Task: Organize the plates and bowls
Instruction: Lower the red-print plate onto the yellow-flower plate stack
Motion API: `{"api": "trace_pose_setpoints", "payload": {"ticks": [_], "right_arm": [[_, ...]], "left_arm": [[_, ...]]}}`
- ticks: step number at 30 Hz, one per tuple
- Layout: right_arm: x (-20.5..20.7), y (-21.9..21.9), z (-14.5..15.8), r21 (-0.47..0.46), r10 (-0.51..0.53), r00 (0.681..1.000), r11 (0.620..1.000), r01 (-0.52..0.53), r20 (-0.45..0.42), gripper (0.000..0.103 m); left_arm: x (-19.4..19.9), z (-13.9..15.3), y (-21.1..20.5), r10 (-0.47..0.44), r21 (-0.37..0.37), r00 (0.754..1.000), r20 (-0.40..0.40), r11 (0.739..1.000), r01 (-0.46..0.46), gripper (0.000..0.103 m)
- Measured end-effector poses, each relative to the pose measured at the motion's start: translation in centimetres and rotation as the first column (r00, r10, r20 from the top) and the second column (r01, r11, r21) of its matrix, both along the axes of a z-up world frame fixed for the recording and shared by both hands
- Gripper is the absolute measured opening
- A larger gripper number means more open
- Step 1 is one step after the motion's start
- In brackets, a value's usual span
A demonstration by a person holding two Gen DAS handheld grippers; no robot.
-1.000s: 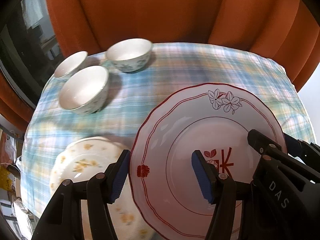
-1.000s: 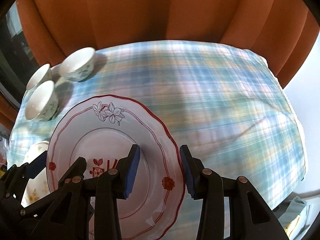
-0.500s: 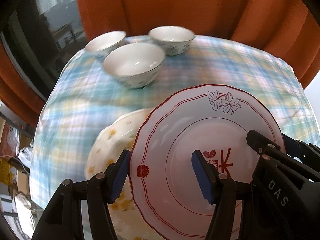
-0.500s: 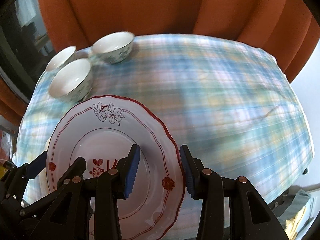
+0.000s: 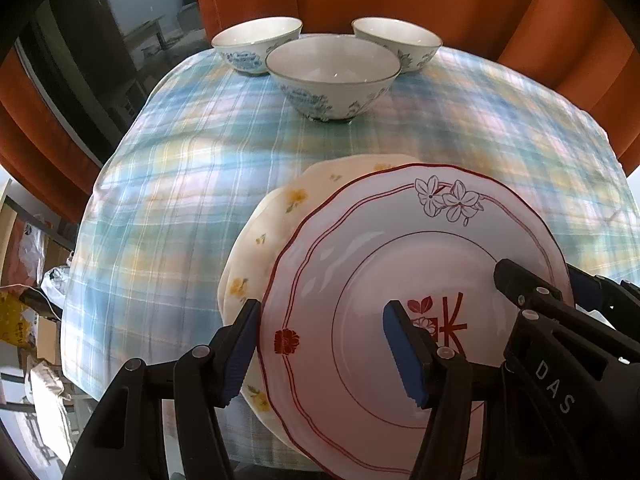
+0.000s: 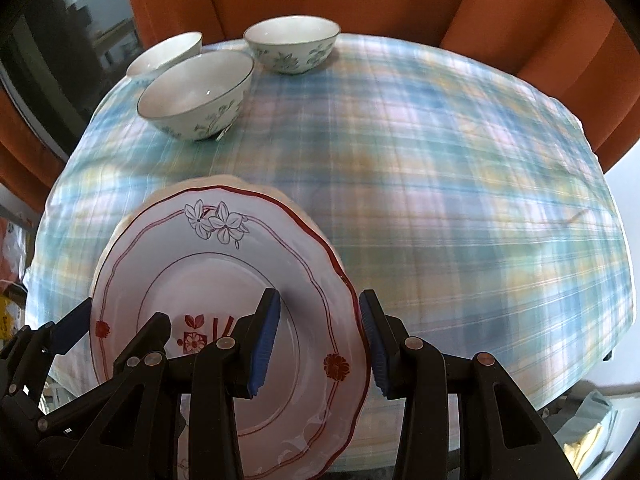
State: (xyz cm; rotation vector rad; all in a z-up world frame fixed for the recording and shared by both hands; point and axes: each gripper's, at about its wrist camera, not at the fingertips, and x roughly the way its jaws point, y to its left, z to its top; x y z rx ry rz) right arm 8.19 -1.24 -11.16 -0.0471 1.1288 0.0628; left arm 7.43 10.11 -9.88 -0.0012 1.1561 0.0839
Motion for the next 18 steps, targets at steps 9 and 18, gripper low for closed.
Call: {"api": "trace_pose_setpoints", "payload": {"ticks": [9,18], "right_arm": [[0.06,0.47,-0.92,-0.017,0.003,1.000,1.000,-0.003,-0.012,0.045],[-0.04,0.04,-0.81,0.009,-0.010,1.000,1.000,0.010,-0.018,0.045]], "left_arm": [[-0.08,-0.33,-0.35,-0.026,0.058,0.999,0.032,0.998,0.024,0.063],[-0.21,-0.36,-0.56,-0.026,0.060,0.999,0.044,0.998,0.024,0.063]]}}
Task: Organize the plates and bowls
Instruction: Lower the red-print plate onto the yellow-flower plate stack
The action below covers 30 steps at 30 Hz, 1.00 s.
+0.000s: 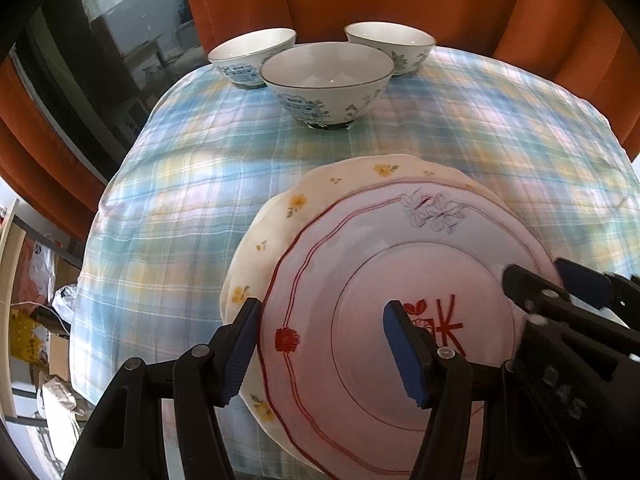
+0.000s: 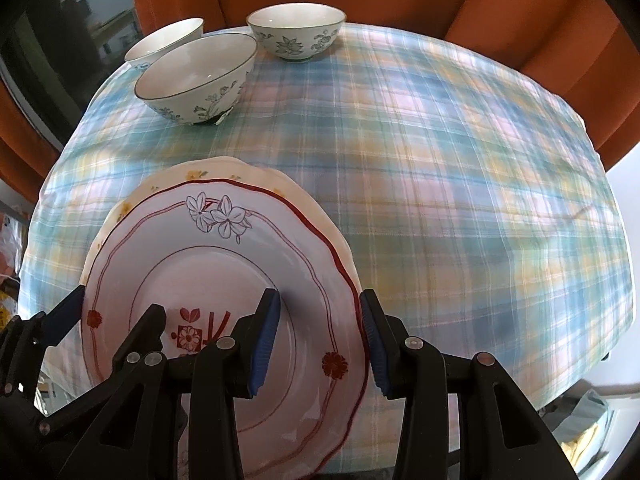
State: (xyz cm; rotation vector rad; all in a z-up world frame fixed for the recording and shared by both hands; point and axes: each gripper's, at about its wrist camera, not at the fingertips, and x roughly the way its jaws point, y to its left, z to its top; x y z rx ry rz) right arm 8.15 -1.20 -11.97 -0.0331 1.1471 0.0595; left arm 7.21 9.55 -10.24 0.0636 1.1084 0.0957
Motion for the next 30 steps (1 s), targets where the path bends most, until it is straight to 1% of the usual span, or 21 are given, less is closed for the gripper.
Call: {"api": "trace_pose_setpoints", "payload": {"ticks": [4,5,6,7,10,18,23,28,30], "right_arm": [[-0.8,-0.7,0.9,0.006,-0.002,1.000,1.000,0.002,0.030,0.044],[-0.9,-0.8,1.0,0.011,0.005,0.999,1.000,-0.005,0.032,0.041],[-1.0,-0.9,1.0,0.018,0.014,1.000,1.000,-0.015,0.028,0.032],[-1.0,-0.9,0.9,0.015,0.017,1.000,1.000,-0.017,0.024,0.029],[-0.9,-1.2,0.7,0.021,0.018,1.000,1.000,-0.018,0.014,0.025],[-0.3,0.0,0.1,0.020,0.044,0.999,0.999,-0.044,-0.001,0.025],[0.6,0.4,0.1,0.017,0.035,0.999,0.999,-0.035,0.007,0.025],[0.8,0.6,-0.1,0.005,0.036,0.999,0.999,-0.036,0.012,0.025],[0.7,0.6,-0.1,0.006,0.038,0.999,0.999,-0.038,0.011,0.025]], "left_arm": [[0.0,0.0,0.0,0.003,0.001,1.000,0.004,1.000,-0.003,0.063],[0.1,-0.1,-0.1,0.004,0.004,1.000,0.005,1.000,-0.004,0.063],[0.1,-0.1,-0.1,0.004,0.006,1.000,0.006,1.000,-0.004,0.063],[0.1,-0.1,-0.1,0.006,0.006,1.000,0.007,1.000,-0.006,0.063],[0.3,0.0,0.0,0.014,0.006,1.000,0.008,1.000,-0.014,0.063],[1.0,0.0,1.1,0.055,0.017,0.998,0.010,0.998,-0.056,0.063],[1.1,-0.1,0.9,0.048,0.031,0.999,0.017,0.998,-0.048,0.067],[1.0,0.0,1.2,0.049,0.007,0.999,0.020,0.999,-0.049,0.067],[1.1,0.0,1.3,0.047,-0.006,0.999,0.018,0.999,-0.047,0.074]]}}
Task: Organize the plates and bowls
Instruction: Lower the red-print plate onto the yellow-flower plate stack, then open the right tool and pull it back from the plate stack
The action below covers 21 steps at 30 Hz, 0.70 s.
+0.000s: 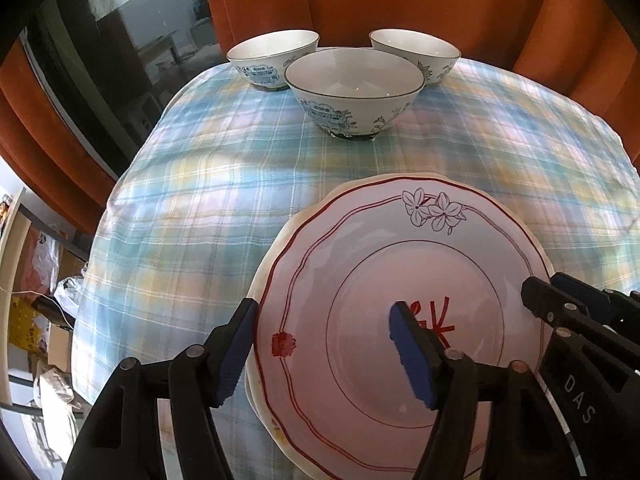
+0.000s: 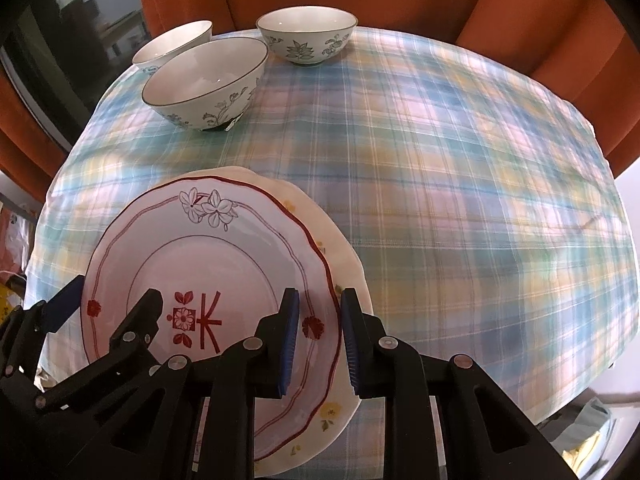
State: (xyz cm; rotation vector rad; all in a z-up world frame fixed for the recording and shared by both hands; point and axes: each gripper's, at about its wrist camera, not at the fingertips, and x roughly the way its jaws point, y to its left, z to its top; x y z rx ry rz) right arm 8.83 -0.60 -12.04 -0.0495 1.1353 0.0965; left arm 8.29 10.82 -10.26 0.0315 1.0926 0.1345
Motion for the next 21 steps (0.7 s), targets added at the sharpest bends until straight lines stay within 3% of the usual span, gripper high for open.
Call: {"api": "trace_pose_setpoints", "payload": {"ticks": [2,7,8,13,16,21], "right_arm": [[0.0,-0.1,0.0,0.003,0.001,1.000,1.000,-0.001,-0.002,0.025],[-0.3,-0.7,0.1,0.031,-0.006,1.000,0.999,0.007,-0.025,0.027],[-0.4,-0.8,0.1,0.029,-0.011,1.000,1.000,0.011,-0.028,0.029],[-0.9,-1.5,1.1,0.041,-0.042,0.999,0.998,0.042,-0.001,0.060],[-1.0,-1.8,2.0,0.056,-0.049,0.999,0.997,0.048,0.022,0.066],[-0.1,-1.8,4.2,0.057,-0.027,0.998,0.998,0.024,0.064,0.067]], "left_arm": [[-0.1,0.0,-0.1,-0.011,-0.022,1.000,-0.012,1.000,0.011,0.080],[-0.5,0.1,0.2,-0.032,-0.058,0.999,-0.039,0.998,0.030,0.085],[-0.6,0.2,0.5,-0.030,-0.064,0.999,-0.040,0.998,0.027,0.085],[-0.8,1.2,1.5,-0.018,-0.075,1.000,-0.018,0.997,0.016,0.092],[-0.6,2.0,1.8,-0.021,-0.084,1.000,-0.005,0.996,0.021,0.094],[0.6,3.1,1.6,-0.020,-0.092,1.000,0.016,0.996,0.022,0.094]]}}
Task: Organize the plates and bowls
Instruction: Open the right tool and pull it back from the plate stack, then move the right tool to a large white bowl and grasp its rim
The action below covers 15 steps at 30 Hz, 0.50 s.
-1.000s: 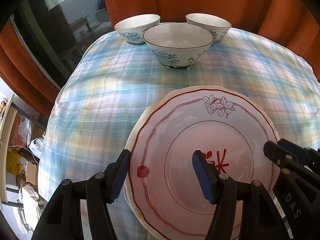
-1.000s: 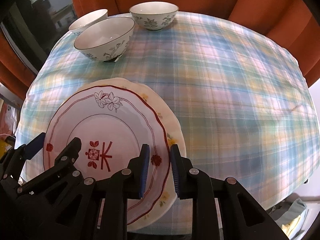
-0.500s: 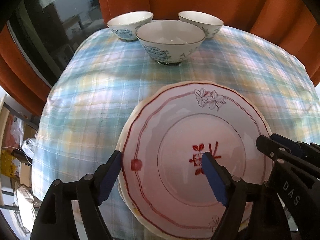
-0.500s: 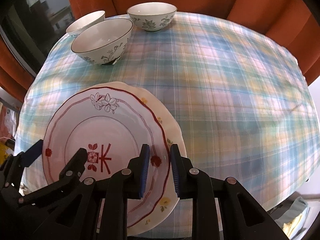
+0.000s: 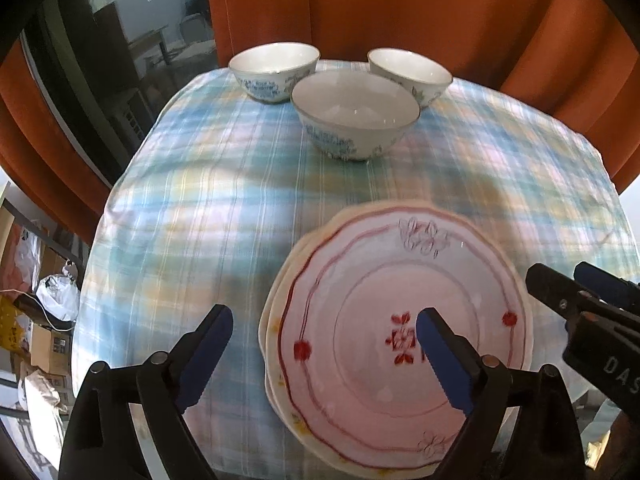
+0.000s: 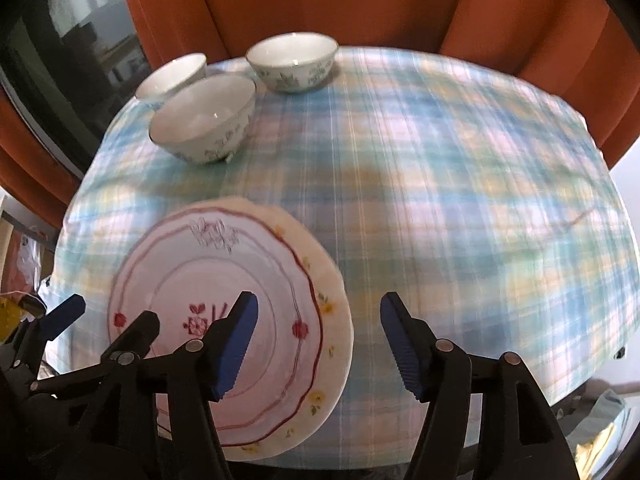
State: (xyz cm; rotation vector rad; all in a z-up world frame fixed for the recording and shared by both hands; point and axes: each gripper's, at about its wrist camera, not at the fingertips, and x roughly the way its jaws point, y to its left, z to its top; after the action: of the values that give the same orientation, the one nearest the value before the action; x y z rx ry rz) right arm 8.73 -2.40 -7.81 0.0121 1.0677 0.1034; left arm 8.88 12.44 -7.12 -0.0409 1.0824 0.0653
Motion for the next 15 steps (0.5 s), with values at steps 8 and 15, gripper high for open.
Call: {"api": "trace_pose_setpoints", "payload": {"ticks": [8,15], "right_arm": [[3.2,0.7,3.0,-0.032,0.058,0.995,0.998,-0.056,0.079,0.067],[7.5,2.0,3.9,-0.003,0.122,0.987,0.992,-0.122,0.100,0.068]], "left_arm": [[3.8,2.7,0.8,0.070,-0.020,0.995,0.071,0.997,-0.069,0.093],[8.0,4.4,2.5,0.153,0.002,0.982,0.109,0.988,-0.154,0.092]]}}
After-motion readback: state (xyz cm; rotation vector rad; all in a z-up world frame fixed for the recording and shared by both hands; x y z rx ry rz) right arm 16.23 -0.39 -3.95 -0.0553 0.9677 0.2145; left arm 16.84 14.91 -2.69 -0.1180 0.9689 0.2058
